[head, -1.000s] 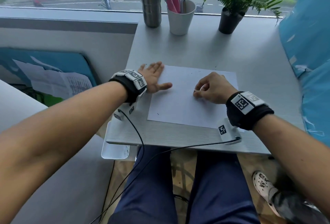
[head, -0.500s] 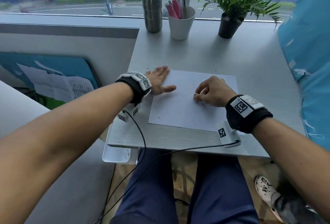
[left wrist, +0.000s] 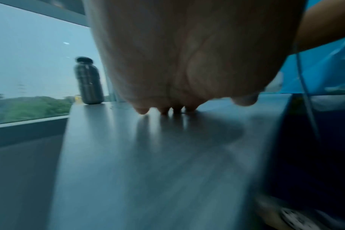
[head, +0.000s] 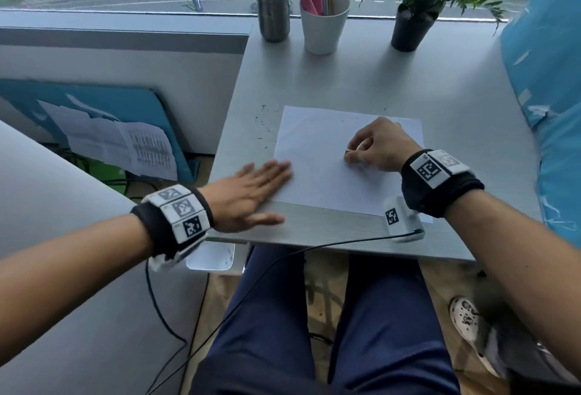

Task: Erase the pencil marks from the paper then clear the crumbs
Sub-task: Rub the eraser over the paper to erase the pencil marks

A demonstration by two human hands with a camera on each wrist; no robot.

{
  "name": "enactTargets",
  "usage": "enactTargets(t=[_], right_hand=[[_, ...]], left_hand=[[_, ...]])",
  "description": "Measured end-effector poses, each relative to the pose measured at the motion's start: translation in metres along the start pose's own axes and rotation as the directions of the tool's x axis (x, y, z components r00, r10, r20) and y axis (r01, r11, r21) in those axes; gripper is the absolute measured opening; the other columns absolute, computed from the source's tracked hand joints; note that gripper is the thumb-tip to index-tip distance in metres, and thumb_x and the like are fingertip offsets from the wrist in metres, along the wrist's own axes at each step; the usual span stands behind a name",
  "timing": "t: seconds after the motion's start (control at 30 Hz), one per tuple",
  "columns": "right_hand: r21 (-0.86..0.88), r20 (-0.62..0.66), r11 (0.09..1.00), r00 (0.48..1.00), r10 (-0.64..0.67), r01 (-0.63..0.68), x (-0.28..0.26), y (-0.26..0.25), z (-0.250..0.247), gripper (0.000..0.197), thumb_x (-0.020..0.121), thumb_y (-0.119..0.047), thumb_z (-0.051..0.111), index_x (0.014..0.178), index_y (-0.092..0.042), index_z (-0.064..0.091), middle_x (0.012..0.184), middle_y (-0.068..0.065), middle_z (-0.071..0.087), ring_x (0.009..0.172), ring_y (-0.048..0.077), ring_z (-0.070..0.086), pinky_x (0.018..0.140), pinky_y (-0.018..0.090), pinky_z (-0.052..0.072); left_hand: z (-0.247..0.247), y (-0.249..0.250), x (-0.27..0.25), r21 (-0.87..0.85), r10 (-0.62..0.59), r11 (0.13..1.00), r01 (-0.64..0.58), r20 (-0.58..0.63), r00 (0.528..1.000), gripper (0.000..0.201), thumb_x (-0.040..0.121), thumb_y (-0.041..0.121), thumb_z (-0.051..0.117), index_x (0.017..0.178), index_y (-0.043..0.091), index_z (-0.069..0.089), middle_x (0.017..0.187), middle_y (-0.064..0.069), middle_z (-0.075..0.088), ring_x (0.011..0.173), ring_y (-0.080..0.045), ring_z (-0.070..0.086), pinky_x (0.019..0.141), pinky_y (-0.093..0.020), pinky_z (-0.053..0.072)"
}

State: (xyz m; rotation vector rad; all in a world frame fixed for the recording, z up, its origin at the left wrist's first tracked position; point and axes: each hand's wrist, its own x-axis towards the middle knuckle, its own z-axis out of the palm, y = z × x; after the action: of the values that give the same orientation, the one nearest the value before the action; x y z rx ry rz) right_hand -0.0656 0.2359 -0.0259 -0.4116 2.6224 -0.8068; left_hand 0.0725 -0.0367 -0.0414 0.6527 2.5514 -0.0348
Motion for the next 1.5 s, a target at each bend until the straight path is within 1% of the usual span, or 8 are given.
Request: enactTargets(t=[0.1,0.27,0.5,0.93,1.1,1.23,1.37,1.5], right_hand=[[-0.012,-0.015,1.000,1.000,0.001,-0.002,-0.002,-0.002,0.001,0.007,0.075,-0.030,0.078,0.070,-0.029,0.073,0.070,-0.003,0.071,0.097,0.020,0.056,0.088,0.032,0.052],[-0.008,-0.038,1.000,0.999,0.007,-0.007,-0.005,-0.006,-0.001,0.006,0.075,-0.029,0.079,0.078,-0.024,0.077,0.072,-0.002,0.069,0.087,0.013,0.056,0.077,0.023,0.046],[-0.167,-0.045,0.973,0.984,-0.171,0.161,-0.018,-0.036,0.019,0.007,0.072,-0.018,0.082,0.078,-0.016,0.080,0.064,-0.008,0.069,0.066,0.007,0.061,0.076,0.021,0.051],[-0.201,0.132,0.921,0.941,-0.311,0.333,-0.034,-0.067,0.040,0.006,0.076,-0.016,0.076,0.079,-0.011,0.080,0.073,0.001,0.074,0.068,0.014,0.064,0.069,0.019,0.044],[-0.189,-0.048,0.951,0.965,-0.257,0.244,-0.004,-0.066,0.030,0.007,0.075,-0.018,0.075,0.074,-0.012,0.078,0.071,0.005,0.073,0.067,0.017,0.063,0.073,0.031,0.055],[-0.207,0.121,0.928,0.949,-0.291,0.311,-0.030,-0.063,0.039,0.008,0.075,-0.018,0.076,0.078,-0.011,0.079,0.074,0.002,0.075,0.070,0.015,0.067,0.075,0.025,0.053],[-0.124,-0.008,0.979,0.986,-0.166,0.164,-0.034,-0.040,0.014,0.009,0.077,-0.024,0.079,0.080,-0.015,0.078,0.070,-0.005,0.070,0.068,0.010,0.065,0.074,0.022,0.053],[-0.146,-0.239,0.981,0.967,0.087,-0.124,-0.033,0.007,-0.020,0.013,0.081,-0.030,0.074,0.085,-0.017,0.074,0.104,0.005,0.069,0.104,0.022,0.062,0.091,0.026,0.044]], left_hand=[[-0.013,-0.012,0.008,0.035,-0.218,0.975,0.219,-0.031,0.975,0.105,0.077,0.083,-0.005,0.153,0.013,-0.018,0.158,-0.005,-0.026,0.149,-0.021,-0.019,0.121,-0.041,-0.010],[-0.038,0.004,0.044,-0.136,0.002,0.991,-0.013,-0.079,0.997,0.084,0.097,0.057,0.035,0.156,0.019,-0.011,0.160,-0.001,-0.025,0.148,-0.017,-0.021,0.120,-0.042,-0.012],[-0.046,0.002,0.063,-0.151,-0.058,0.986,0.068,0.073,0.996,0.106,0.087,0.065,0.053,0.154,0.025,-0.018,0.159,0.000,-0.030,0.148,-0.021,-0.023,0.117,-0.055,-0.010],[-0.043,-0.002,0.071,-0.111,-0.070,0.990,0.086,0.137,0.988,0.113,0.082,0.075,0.049,0.151,0.027,-0.026,0.155,0.003,-0.038,0.145,-0.020,-0.029,0.116,-0.058,-0.014],[-0.048,0.002,0.068,-0.098,-0.085,0.990,0.099,0.141,0.986,0.112,0.084,0.072,0.050,0.151,0.023,-0.024,0.155,0.002,-0.038,0.146,-0.020,-0.028,0.116,-0.056,-0.015],[-0.047,0.001,0.067,-0.103,-0.078,0.990,0.093,0.142,0.987,0.112,0.084,0.073,0.050,0.150,0.026,-0.026,0.154,0.003,-0.039,0.145,-0.020,-0.029,0.116,-0.058,-0.015],[-0.046,0.001,0.067,-0.111,-0.080,0.989,0.093,0.120,0.990,0.111,0.084,0.070,0.053,0.152,0.028,-0.024,0.156,0.004,-0.036,0.147,-0.019,-0.026,0.115,-0.058,-0.015],[-0.046,0.000,0.067,-0.100,-0.114,0.987,0.122,0.078,0.990,0.112,0.081,0.071,0.057,0.152,0.034,-0.021,0.158,0.005,-0.031,0.148,-0.018,-0.023,0.115,-0.058,-0.015]])
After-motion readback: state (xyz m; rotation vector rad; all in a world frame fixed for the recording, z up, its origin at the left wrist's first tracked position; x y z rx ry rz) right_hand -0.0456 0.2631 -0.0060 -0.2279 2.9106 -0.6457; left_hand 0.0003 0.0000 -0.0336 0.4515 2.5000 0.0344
